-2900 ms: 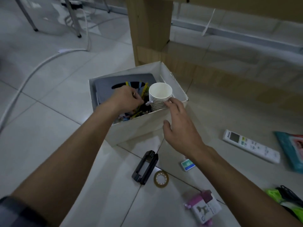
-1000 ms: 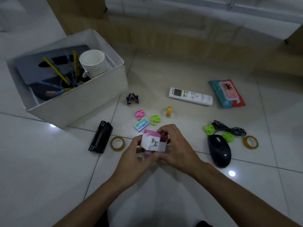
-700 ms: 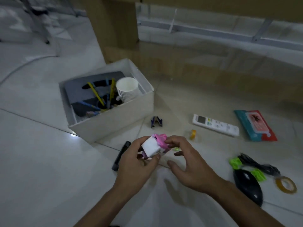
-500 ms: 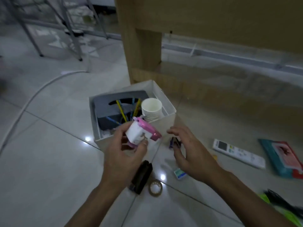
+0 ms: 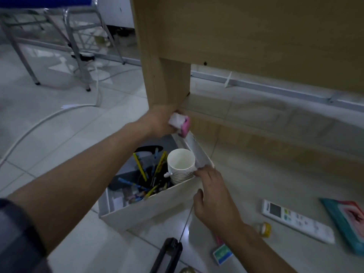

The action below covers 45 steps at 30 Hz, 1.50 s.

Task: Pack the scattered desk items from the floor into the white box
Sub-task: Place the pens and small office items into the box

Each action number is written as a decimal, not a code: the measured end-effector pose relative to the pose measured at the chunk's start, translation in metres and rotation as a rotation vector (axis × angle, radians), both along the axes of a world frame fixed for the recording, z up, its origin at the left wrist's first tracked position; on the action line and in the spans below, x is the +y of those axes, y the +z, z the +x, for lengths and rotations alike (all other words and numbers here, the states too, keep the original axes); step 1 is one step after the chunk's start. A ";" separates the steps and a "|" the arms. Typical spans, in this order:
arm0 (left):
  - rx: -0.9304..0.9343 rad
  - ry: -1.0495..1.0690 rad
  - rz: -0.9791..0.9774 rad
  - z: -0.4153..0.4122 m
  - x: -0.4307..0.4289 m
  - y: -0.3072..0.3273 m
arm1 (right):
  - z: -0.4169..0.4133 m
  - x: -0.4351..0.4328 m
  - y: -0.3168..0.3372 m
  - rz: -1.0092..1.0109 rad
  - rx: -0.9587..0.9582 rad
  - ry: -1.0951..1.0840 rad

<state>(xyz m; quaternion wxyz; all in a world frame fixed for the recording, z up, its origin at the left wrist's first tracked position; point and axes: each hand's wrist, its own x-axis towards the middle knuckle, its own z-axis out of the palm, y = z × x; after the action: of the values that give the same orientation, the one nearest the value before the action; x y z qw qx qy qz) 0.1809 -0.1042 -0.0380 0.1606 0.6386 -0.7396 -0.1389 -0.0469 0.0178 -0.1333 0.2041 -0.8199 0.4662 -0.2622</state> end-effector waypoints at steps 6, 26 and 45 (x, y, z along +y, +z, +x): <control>-0.121 -0.175 0.080 0.008 -0.051 -0.040 | -0.004 -0.011 -0.002 -0.017 -0.019 0.030; -0.104 -0.121 0.006 -0.009 -0.033 -0.064 | -0.004 -0.013 -0.012 0.047 -0.049 0.026; 0.042 0.300 -0.284 -0.057 0.035 0.002 | -0.009 -0.024 -0.006 0.074 -0.113 0.097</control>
<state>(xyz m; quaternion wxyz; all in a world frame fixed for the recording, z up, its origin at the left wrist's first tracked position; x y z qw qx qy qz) 0.1238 -0.0688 -0.0358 0.2834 0.7096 -0.6447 -0.0211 -0.0556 -0.0064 -0.1390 0.2726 -0.8173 0.4230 -0.2808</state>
